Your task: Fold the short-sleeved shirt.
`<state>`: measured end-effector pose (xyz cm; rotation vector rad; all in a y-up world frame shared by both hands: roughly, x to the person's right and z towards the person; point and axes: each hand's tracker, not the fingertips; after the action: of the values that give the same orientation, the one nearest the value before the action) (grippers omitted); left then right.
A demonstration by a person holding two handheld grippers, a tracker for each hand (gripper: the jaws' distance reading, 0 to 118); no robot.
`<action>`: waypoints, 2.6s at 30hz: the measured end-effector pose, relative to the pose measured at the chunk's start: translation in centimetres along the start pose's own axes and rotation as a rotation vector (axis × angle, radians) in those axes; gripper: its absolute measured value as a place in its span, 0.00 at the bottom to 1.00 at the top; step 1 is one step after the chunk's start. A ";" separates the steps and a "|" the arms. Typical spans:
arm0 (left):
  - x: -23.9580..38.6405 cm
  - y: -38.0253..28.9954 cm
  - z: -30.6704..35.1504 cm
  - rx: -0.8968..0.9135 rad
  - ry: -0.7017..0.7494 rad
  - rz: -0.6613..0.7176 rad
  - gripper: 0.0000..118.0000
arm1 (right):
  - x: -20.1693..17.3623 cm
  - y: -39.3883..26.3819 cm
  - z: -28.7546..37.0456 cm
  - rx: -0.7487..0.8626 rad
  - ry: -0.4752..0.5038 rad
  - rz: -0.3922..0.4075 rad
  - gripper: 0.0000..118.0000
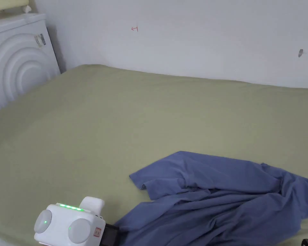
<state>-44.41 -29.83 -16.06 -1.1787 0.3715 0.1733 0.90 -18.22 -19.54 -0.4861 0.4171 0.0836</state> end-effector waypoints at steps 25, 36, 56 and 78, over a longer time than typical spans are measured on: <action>1.9 -0.7 2.0 0.038 -0.122 -0.008 0.00 | 20.9 9.0 -32.1 -0.539 0.017 -0.206 0.68; 0.6 0.5 3.5 0.059 -0.127 0.061 0.00 | 17.5 9.5 -28.4 -0.548 0.024 -0.018 0.07; -3.6 15.9 28.3 0.619 -0.036 0.108 0.00 | 19.5 25.5 3.7 0.035 -0.098 -0.062 0.07; 5.0 31.6 32.3 0.746 0.099 0.114 0.00 | 23.2 36.4 -5.3 0.133 -0.230 -0.104 0.07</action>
<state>-43.73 11.65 -34.63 -0.4309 0.5321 0.0625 13.71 10.93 -49.16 -0.3614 0.1699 0.0105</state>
